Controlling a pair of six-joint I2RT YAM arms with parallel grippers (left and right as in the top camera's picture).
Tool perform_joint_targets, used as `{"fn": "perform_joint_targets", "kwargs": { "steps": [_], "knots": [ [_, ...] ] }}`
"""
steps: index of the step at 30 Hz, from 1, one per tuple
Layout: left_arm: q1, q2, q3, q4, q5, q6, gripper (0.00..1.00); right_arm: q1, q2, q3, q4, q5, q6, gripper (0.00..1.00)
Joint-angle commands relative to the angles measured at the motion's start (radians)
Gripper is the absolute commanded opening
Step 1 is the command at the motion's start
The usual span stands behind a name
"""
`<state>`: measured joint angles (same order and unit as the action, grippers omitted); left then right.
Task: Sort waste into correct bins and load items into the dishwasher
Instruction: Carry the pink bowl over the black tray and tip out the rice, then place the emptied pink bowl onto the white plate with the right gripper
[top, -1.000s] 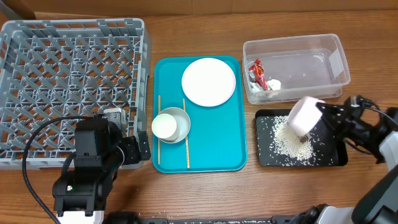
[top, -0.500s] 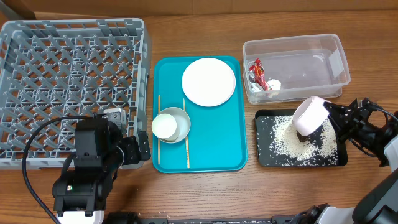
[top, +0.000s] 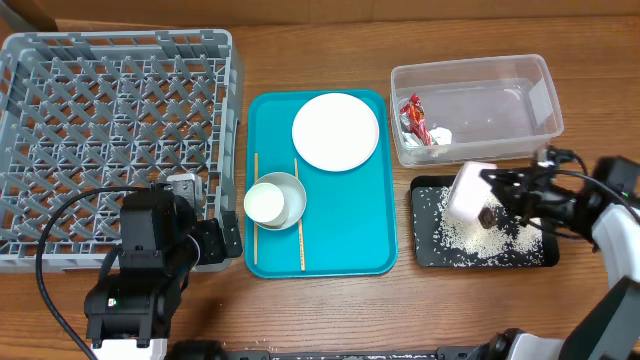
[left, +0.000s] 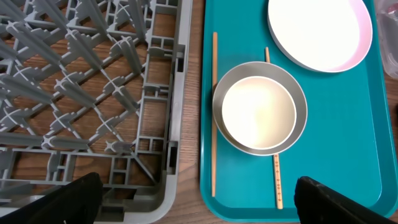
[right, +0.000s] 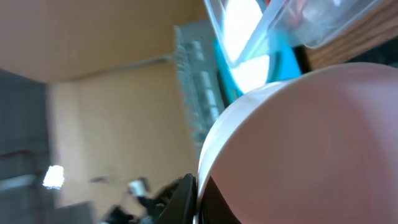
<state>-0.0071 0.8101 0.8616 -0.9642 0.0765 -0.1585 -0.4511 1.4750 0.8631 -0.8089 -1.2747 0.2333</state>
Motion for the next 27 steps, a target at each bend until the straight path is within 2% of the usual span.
{"fn": "perform_joint_targets", "kwargs": {
  "steps": [1, 6, 13, 20, 27],
  "knots": [
    [-0.006, 0.002, 0.021, 0.004, -0.009, -0.006, 1.0, 0.103, -0.084, 0.125, -0.058, 0.214, -0.077, 0.04],
    [-0.006, 0.002, 0.021, 0.005, -0.009, -0.006, 1.0, 0.28, -0.113, 0.286, -0.201, 0.54, -0.085, 0.04],
    [-0.006, 0.002, 0.021, 0.011, -0.009, -0.006, 1.0, 0.553, -0.111, 0.329, -0.188, 0.768, -0.194, 0.04],
    [-0.006, 0.002, 0.021, 0.011, -0.009, -0.006, 1.0, 0.792, -0.109, 0.329, 0.032, 1.021, -0.221, 0.04],
    [-0.006, 0.002, 0.021, 0.011, -0.006, -0.006, 1.0, 0.954, -0.045, 0.328, 0.315, 1.125, -0.396, 0.04]
  ]
}}
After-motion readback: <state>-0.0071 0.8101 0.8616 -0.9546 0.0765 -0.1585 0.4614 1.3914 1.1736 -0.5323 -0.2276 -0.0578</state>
